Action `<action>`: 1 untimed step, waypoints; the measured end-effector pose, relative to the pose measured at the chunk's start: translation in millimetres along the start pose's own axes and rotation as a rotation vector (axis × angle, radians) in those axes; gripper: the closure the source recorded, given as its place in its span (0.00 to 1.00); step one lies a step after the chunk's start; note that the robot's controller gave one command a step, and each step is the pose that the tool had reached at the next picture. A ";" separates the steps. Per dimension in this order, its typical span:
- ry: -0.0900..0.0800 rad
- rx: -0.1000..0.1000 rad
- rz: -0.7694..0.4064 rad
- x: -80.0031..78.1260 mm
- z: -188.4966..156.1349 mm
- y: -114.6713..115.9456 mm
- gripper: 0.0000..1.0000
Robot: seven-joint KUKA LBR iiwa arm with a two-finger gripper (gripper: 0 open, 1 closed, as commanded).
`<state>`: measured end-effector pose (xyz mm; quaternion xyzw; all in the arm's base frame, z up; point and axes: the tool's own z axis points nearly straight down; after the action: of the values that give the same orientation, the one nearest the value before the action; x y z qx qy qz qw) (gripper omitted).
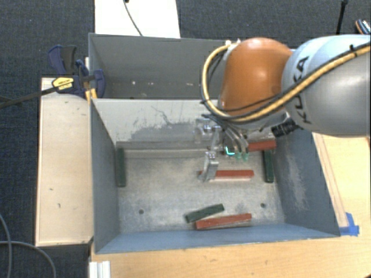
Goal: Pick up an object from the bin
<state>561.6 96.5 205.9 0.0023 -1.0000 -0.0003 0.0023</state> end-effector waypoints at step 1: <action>-0.017 0.001 -0.281 77.2 135.6 -67.2 0.00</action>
Offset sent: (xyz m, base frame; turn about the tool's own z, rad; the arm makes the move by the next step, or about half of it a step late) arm -0.0805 -0.0670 -0.1359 -0.2847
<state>484.1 29.0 70.6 0.1422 -0.9898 -0.0003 -0.0061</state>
